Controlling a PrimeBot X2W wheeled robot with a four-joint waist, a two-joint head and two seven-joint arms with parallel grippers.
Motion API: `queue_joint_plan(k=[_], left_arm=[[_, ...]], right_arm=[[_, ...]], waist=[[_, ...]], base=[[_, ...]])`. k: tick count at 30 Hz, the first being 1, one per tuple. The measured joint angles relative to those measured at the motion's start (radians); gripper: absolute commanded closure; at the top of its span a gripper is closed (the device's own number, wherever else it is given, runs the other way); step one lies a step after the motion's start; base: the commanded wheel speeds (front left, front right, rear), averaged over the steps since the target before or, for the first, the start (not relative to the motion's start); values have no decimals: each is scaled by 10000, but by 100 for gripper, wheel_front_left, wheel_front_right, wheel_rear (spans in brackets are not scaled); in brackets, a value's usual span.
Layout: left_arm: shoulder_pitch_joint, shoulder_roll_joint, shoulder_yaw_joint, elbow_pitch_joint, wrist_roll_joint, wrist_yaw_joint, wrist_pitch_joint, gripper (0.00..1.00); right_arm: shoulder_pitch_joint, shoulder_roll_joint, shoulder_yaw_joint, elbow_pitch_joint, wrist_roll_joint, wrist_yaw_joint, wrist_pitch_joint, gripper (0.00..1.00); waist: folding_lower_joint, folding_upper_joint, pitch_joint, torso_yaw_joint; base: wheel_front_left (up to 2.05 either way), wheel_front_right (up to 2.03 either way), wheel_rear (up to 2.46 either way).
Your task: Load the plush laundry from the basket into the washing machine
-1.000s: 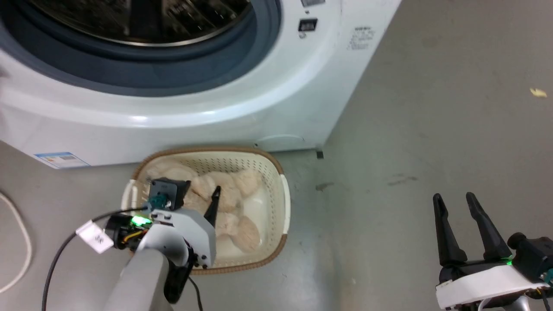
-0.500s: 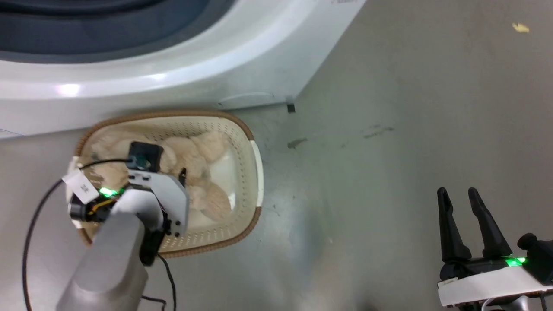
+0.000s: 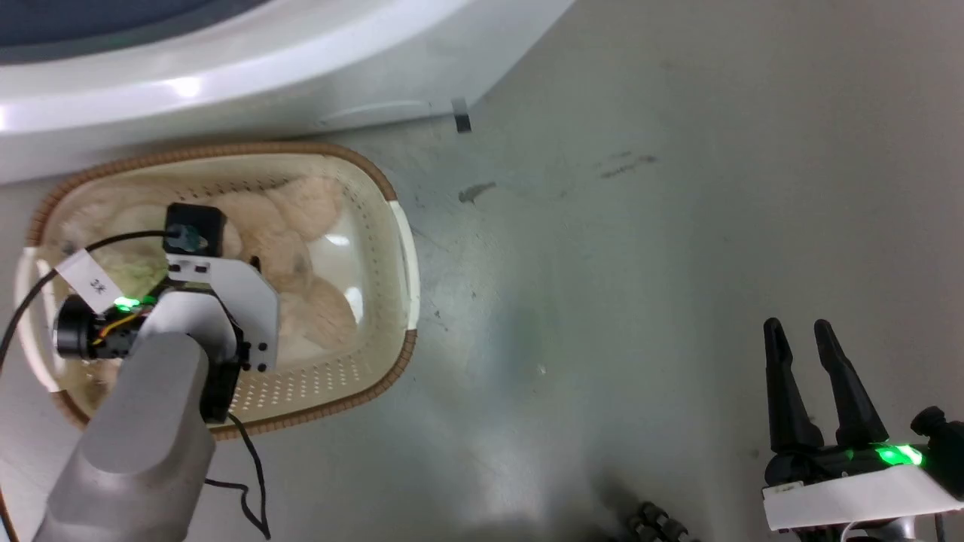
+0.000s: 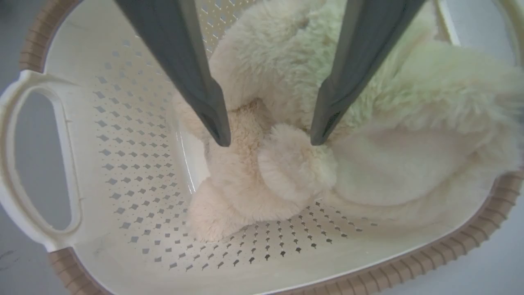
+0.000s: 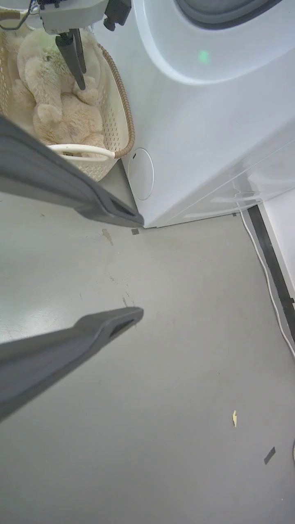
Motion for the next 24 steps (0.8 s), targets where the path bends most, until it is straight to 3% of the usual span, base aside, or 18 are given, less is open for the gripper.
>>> queue_joint_plan(k=[11,23,24], left_arm=[[-866,711,-405,267,-81,579,92,0],[-2013,1540,-911,688,-178,894,359,0],[-2093,1582,-943,690,-219,930,353,36]], right_arm=[[0,0,105,-148,529,0,-267,0],[-3,0,433,-226,1164,0,-512,0],[-4,0,464,-226,1220,0,-514,0]], waist=[[0,0,1029,-312],[0,0,1993,-725],[0,0,2065,-761]], base=[[0,0,0],[0,0,0],[0,0,0]])
